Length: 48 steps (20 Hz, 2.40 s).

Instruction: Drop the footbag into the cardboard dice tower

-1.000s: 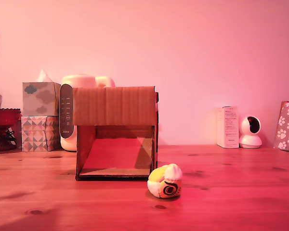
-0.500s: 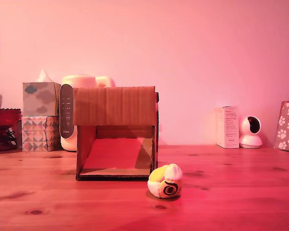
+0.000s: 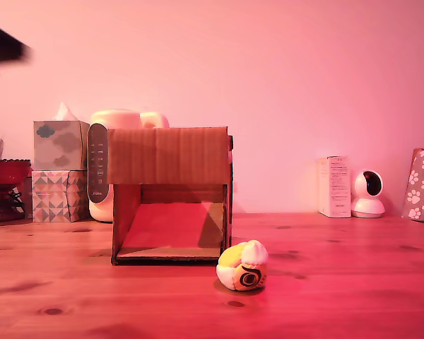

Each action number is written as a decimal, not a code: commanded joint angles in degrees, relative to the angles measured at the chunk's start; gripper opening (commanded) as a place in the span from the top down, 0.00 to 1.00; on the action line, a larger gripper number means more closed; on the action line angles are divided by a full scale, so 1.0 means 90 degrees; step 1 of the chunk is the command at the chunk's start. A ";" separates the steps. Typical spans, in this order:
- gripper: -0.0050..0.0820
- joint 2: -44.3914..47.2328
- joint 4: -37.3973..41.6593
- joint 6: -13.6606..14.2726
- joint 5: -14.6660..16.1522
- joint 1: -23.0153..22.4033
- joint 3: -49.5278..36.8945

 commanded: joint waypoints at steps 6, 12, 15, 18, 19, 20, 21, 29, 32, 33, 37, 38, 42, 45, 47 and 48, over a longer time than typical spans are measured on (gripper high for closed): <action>0.97 0.1970 0.1834 -0.0022 -0.0430 -0.1010 -0.0041; 0.97 0.3638 0.3140 -0.0017 -0.0449 -0.1399 -0.0029; 0.97 0.4316 0.3798 -0.0019 -0.0444 -0.1503 -0.0015; 0.97 0.4864 0.4024 -0.0019 -0.0442 -0.1518 0.0160; 0.97 0.5054 0.4034 -0.0017 -0.0442 -0.1518 0.0260; 0.97 0.5246 0.4031 -0.0017 -0.0430 -0.1518 0.0386; 0.97 0.5457 0.4034 -0.0017 -0.0381 -0.1518 0.0542; 0.25 0.6669 0.3793 0.0041 -0.0401 -0.1627 0.1494; 0.04 0.6994 0.3555 0.0180 -0.0403 -0.1642 0.1792; 0.04 0.7099 0.3546 0.0209 -0.0403 -0.1644 0.1870; 0.04 0.7521 0.3553 0.0379 -0.0525 -0.1729 0.2091; 0.04 0.7672 0.3546 0.0379 -0.0610 -0.1727 0.2147; 0.04 0.8454 0.3555 0.0539 -0.0736 -0.1727 0.2548; 0.04 0.8964 0.3546 0.0542 -0.0835 -0.1727 0.2919; 0.04 0.9194 0.3417 0.0546 -0.1052 -0.1727 0.3104; 0.05 0.9275 0.3330 0.0597 -0.1137 -0.1727 0.3181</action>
